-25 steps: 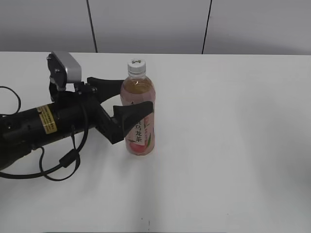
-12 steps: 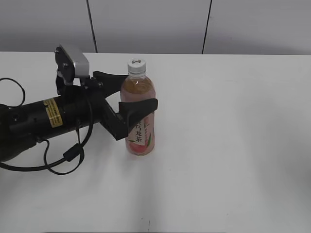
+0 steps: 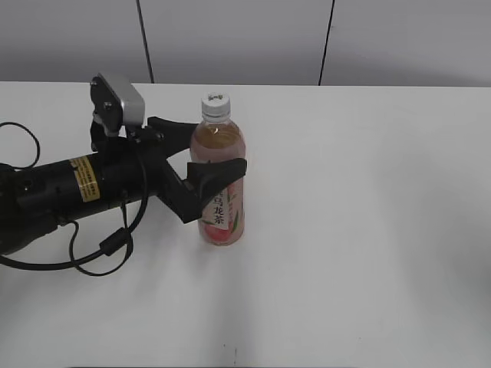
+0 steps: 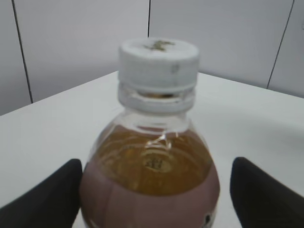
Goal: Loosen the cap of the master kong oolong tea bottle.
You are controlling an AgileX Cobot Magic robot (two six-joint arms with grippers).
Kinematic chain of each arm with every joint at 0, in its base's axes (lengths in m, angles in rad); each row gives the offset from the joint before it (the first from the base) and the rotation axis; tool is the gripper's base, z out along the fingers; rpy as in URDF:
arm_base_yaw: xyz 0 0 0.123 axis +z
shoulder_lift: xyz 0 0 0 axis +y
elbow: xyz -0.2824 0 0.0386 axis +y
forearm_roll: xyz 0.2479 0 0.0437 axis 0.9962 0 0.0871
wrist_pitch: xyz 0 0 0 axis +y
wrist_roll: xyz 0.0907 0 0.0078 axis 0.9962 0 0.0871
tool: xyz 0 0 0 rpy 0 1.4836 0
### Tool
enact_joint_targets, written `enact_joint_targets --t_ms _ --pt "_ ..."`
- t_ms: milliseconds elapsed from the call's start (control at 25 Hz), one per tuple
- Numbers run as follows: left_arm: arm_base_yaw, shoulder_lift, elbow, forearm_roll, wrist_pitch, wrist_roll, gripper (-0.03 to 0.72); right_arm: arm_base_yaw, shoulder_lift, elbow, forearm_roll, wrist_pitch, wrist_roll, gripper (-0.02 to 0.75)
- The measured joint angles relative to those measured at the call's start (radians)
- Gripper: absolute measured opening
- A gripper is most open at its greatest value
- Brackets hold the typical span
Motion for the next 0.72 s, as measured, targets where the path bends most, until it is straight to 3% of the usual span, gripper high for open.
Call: enact_joint_targets --t_ms 240,480,720 --pt "0.0 0.0 0.0 -0.009 0.004 0.0 0.477 0.0 0.0 0.0 0.0 -0.006 -0.001 0.566" --pt "0.0 0.0 0.0 -0.009 0.005 0.0 0.477 0.0 0.038 0.0 0.016 -0.007 -0.036 0.566" --pt "0.0 0.0 0.0 -0.009 0.005 -0.001 0.476 0.0 0.146 -0.026 0.138 -0.009 -0.203 0.566"
